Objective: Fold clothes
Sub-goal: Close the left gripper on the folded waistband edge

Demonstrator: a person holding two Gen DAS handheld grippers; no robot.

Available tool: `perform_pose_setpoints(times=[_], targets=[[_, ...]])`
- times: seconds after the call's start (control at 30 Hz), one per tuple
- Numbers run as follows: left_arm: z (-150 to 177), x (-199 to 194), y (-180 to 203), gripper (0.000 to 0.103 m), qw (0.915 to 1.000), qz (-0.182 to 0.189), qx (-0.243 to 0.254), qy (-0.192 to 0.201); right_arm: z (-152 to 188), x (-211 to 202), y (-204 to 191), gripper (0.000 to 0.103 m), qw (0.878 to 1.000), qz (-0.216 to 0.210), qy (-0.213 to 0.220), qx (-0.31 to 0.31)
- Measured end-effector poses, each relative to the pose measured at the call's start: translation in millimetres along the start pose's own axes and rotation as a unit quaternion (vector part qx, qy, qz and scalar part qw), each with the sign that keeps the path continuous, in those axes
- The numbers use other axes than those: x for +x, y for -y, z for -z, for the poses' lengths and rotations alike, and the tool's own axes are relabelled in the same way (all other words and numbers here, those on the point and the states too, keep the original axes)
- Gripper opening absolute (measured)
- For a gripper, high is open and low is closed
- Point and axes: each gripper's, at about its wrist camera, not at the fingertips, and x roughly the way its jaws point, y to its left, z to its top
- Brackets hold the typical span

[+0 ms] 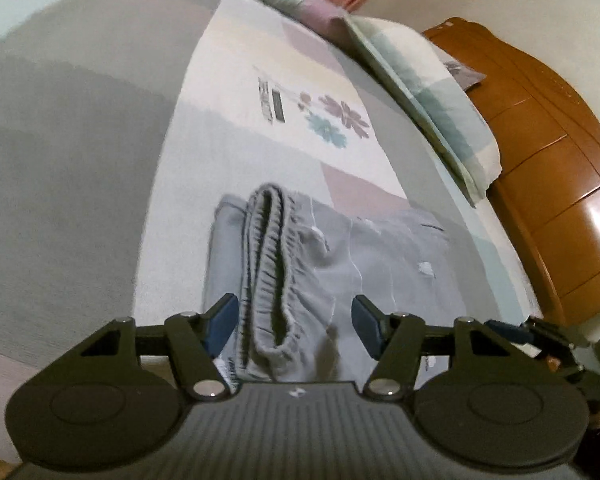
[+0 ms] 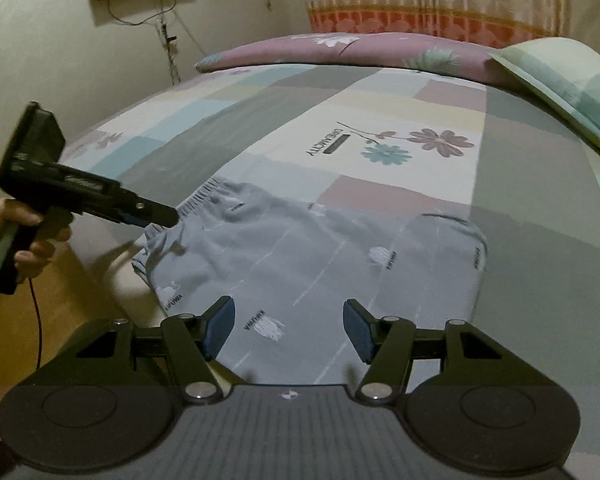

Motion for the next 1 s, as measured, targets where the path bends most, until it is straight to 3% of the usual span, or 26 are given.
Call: perform_pose_setpoints(times=[0.2,0.4,0.47,0.5,0.53,0.57,0.7,0.83,1.0], targets=[[10,-1,7,0.062,0.9997,-0.020,0.009,-0.012,16,-14,8,0.065,1.000,0.008,0.007,-0.003],[18,-5,15,0.062,0.9977,-0.054,0.037,-0.017,38,-23,8,0.065,0.998,0.036,-0.002,-0.058],[18,-2,20,0.058,0.9966,-0.064,0.049,-0.017,45,-26,6,0.065,0.996,0.048,-0.006,-0.079],[18,0,25,0.049,0.9947,-0.080,0.061,-0.018,49,-27,5,0.065,0.995,0.053,-0.008,-0.088],[17,1,29,0.027,0.9925,-0.096,0.073,-0.020,53,-27,6,0.065,0.994,0.056,-0.011,-0.092],[17,2,33,0.024,0.9901,-0.110,0.084,-0.021,56,-27,7,0.065,0.994,0.058,-0.014,-0.092],[12,-7,43,0.022,0.9890,-0.109,0.100,-0.007,65,-26,8,0.064,0.993,0.070,-0.014,-0.097],[6,-16,49,0.022,0.9879,-0.111,0.108,0.003,70,-25,0,0.062,0.985,0.094,-0.017,-0.143],[1,-21,52,0.022,0.9868,-0.116,0.112,0.011,81,-12,-10,0.044,0.968,0.146,-0.037,-0.203]])
